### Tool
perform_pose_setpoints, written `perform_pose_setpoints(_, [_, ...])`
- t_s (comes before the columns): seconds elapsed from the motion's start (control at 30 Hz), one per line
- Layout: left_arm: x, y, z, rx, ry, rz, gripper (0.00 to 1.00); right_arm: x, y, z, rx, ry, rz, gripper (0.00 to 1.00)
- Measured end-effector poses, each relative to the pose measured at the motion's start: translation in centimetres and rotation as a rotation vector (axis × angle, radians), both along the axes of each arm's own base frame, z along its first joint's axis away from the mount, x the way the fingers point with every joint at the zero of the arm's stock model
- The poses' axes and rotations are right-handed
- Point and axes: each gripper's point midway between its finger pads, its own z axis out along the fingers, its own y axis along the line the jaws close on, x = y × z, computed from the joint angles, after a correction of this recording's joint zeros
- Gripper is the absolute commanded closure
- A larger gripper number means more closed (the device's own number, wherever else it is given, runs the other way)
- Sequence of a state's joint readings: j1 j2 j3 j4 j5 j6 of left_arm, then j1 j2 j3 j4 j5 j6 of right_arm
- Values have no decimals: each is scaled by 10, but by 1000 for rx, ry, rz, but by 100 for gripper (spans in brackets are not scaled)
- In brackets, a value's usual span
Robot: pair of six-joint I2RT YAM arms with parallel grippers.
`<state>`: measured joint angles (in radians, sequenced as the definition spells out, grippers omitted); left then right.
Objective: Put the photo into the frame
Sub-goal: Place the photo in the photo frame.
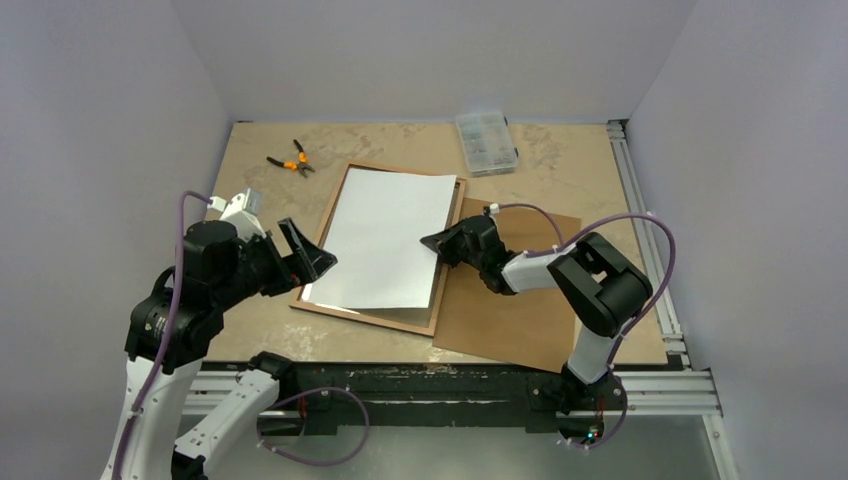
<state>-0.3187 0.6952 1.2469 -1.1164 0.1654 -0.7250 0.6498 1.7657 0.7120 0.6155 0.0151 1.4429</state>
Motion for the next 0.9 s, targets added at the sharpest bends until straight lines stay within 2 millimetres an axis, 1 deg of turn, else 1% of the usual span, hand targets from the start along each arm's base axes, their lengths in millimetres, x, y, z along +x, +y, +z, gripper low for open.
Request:
perform_pose_setpoints(0.13, [0,0,-1,6,1,-3,15,-6,8,-4,2,15,6,100])
perform_pose_setpoints(0.27, [0,0,-2,8,1,-4,15,-6,10,-4,4,15,-13,100])
perform_pose_setpoints(0.47, [0,0,-8,16,17,-6,15,-9,13,-4,8,21,-11,99])
perform_pose_setpoints(0.5, [0,0,-8,16,19,-6,15,-9,13,-5,6,22,-11,86])
perform_pose_setpoints(0.53, [0,0,-8,16,18,-6,15,-10,13,-6,1,26,-10,69])
perform_pose_setpoints(0.57, [0,0,-8,16,19,-6,15,-11,12,-9,-9,32,-8,54])
perform_pose_setpoints(0.6, [0,0,-8,16,19,-6,15,-12,10,-12,-23,39,-8,41])
perform_pose_setpoints(0.63, [0,0,-8,17,19,-6,15,-13,9,-15,-40,45,-7,33])
perform_pose_setpoints(0.67, [0,0,-8,17,19,-6,15,-15,6,-19,-64,53,-3,27])
perform_pose_setpoints(0.7, [0,0,-8,17,19,-6,15,-16,4,-22,-90,63,-2,24])
perform_pose_setpoints(0.77, [0,0,-8,16,19,-7,15,-14,4,-12,-122,51,4,20])
perform_pose_setpoints(0.9, [0,0,-8,16,20,-8,15,-11,-1,6,-218,31,17,16])
